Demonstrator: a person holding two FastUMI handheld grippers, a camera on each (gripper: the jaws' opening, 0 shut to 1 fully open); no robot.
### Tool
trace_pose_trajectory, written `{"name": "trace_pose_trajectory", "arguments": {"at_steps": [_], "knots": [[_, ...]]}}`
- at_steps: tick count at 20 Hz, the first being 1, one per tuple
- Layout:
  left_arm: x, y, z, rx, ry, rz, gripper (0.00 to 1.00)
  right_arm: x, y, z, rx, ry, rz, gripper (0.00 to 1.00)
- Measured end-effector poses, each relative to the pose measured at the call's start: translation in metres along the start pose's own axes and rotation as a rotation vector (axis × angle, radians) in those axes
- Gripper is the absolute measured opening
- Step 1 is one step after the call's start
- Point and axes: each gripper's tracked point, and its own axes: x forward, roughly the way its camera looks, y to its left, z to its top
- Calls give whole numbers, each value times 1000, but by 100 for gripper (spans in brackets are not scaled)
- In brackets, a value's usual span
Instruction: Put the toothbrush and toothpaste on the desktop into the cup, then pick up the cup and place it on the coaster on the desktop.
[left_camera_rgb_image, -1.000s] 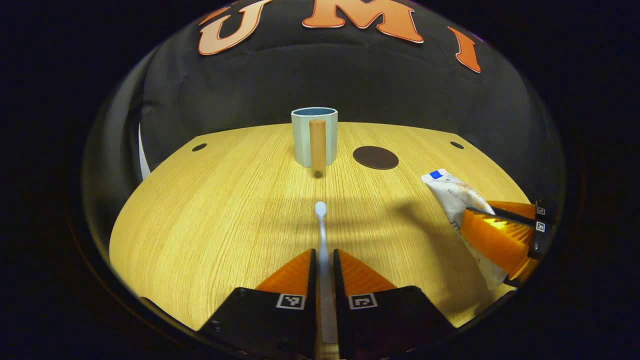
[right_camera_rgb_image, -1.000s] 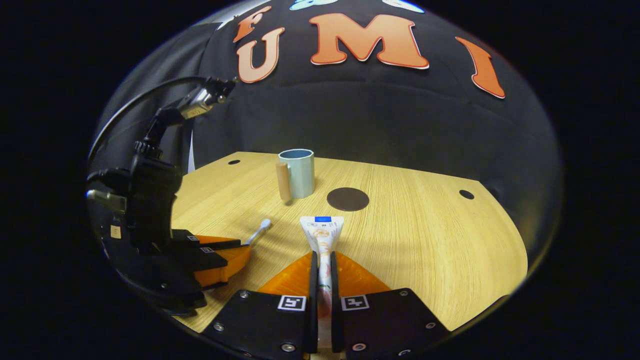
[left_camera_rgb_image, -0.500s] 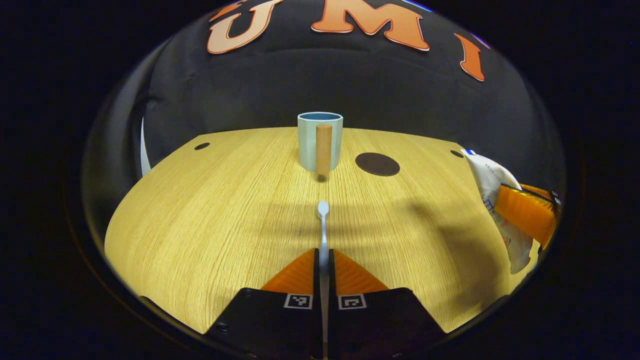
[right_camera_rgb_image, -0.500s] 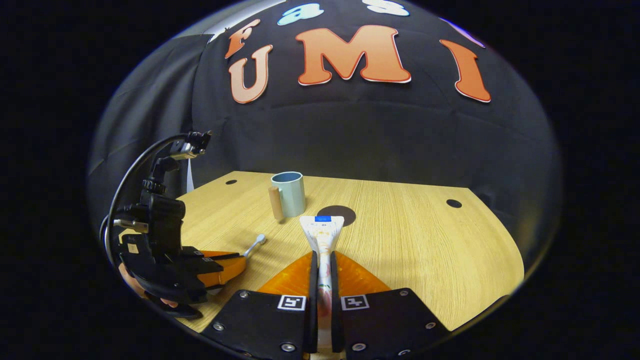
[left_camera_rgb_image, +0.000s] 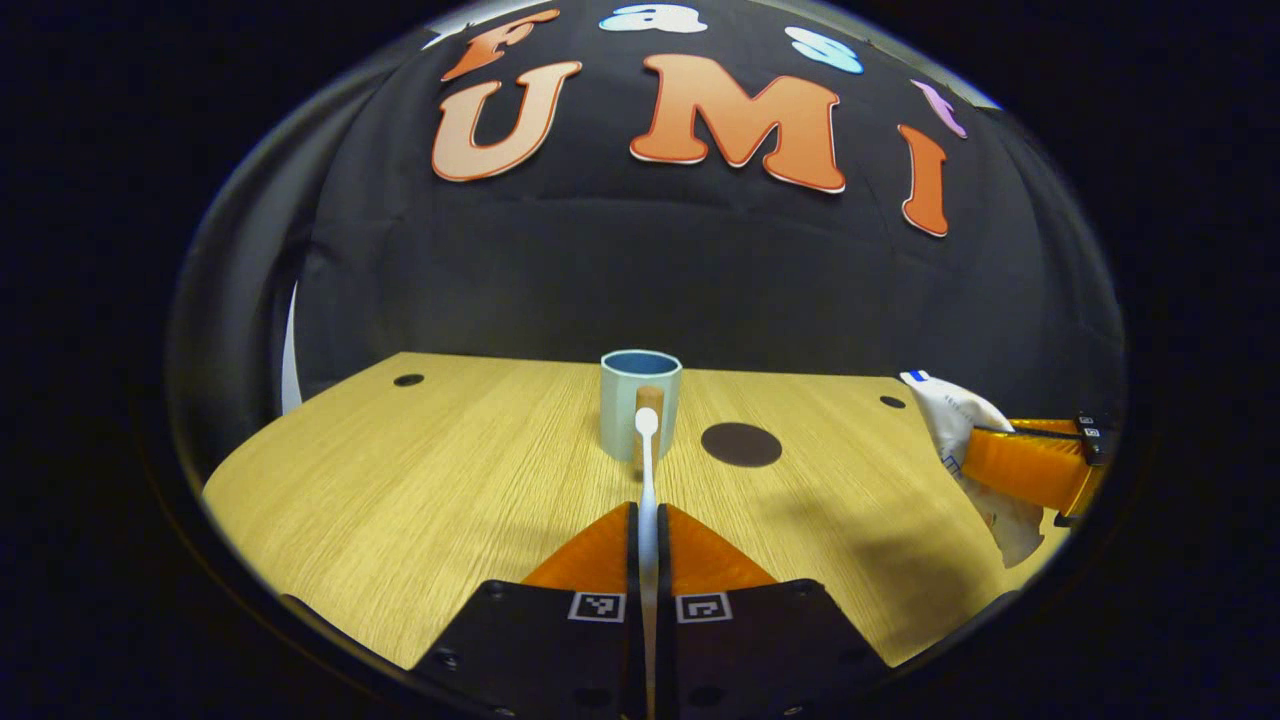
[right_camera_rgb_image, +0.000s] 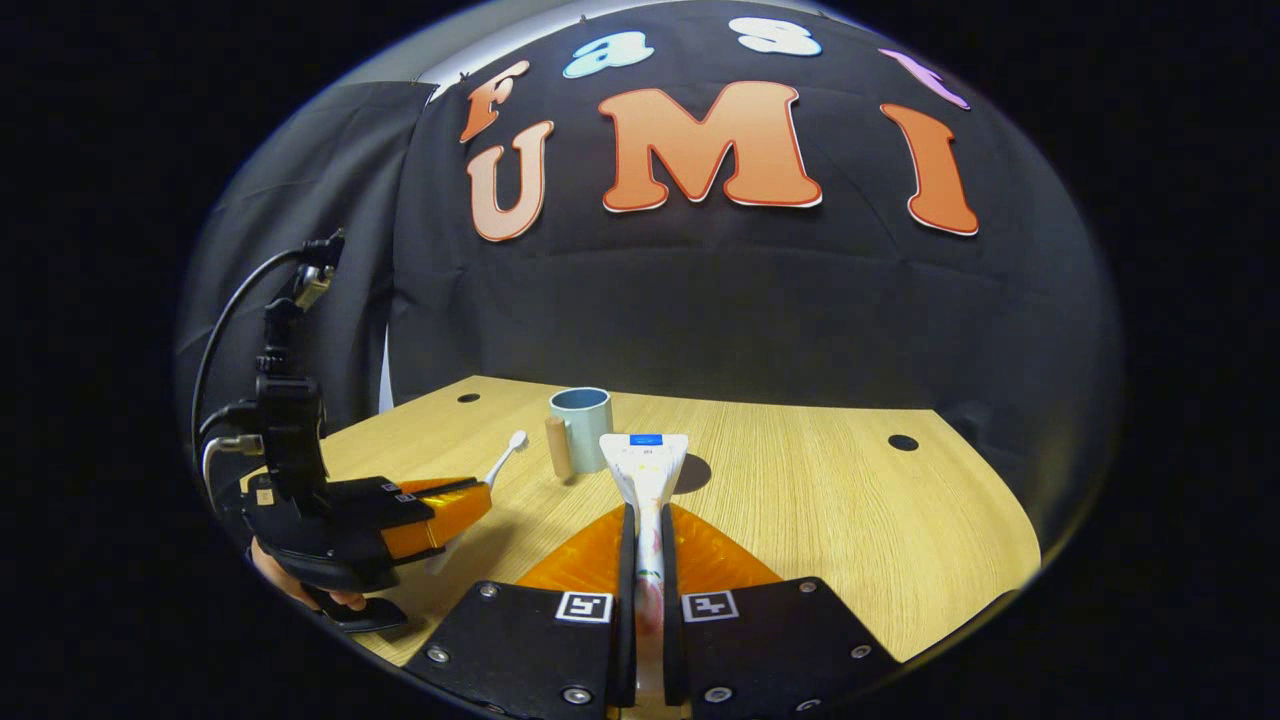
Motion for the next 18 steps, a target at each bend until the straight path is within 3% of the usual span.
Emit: {"name": "trace_pose_trajectory", "arguments": {"at_steps": [7,18], "knots": [[19,1,69,-23,-146,-27,4,7,-6,19,-19,-29,3,11],[95,7,153,-54,-266,-66,4,33,-29,38,-14,-48,-37,11]]}}
